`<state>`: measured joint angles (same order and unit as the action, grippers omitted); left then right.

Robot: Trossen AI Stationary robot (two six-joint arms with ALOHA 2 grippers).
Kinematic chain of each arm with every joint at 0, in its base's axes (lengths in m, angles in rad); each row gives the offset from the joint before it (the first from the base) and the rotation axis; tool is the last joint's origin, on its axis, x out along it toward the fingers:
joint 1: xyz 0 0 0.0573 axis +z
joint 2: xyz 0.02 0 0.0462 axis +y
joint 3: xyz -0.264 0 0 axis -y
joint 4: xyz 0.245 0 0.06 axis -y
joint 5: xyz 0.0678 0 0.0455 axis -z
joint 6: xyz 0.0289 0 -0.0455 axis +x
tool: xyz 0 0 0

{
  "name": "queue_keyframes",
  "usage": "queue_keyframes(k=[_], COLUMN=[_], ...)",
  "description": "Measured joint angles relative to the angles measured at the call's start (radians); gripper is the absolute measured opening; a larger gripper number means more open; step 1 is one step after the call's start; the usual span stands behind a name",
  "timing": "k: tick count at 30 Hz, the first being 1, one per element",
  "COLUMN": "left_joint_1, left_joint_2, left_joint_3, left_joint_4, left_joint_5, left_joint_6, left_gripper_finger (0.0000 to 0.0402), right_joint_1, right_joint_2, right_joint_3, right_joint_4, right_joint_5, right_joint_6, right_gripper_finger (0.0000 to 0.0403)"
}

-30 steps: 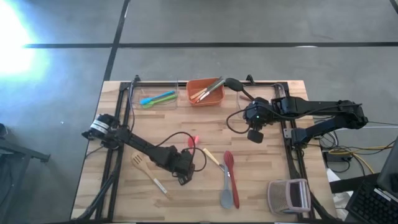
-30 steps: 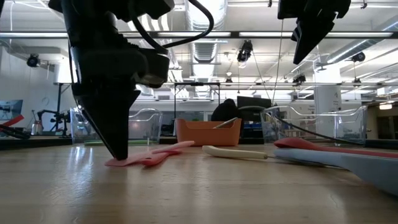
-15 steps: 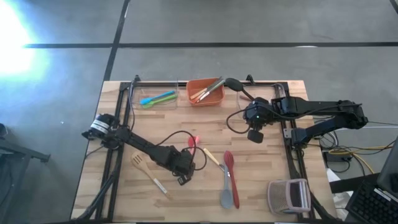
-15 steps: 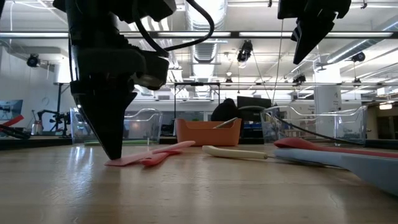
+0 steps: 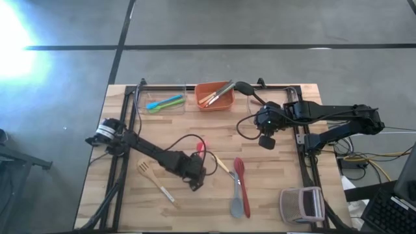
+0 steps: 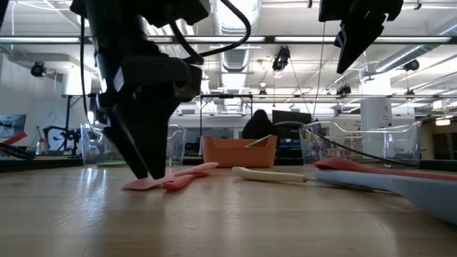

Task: Pick & Place Kitchen Items
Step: Put the pink spatula into the left transparent bin

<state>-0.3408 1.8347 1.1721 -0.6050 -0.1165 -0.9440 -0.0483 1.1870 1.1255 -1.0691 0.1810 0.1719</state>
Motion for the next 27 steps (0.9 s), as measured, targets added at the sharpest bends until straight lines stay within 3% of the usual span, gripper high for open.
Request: queue_keyframes(k=[27], left_joint_1=[0.182], left_joint_2=[-0.003], left_joint_3=[0.014], left_joint_4=[0.083], left_joint_5=[-0.004], left_joint_6=[0.027], left_gripper_finger=[0.0319], right_joint_1=[0.000], right_joint_2=[0.000], right_joint_3=[0.000], right_joint_4=[0.000], right_joint_5=[0.000], right_joint_6=[-0.008], right_gripper_finger=[0.0034])
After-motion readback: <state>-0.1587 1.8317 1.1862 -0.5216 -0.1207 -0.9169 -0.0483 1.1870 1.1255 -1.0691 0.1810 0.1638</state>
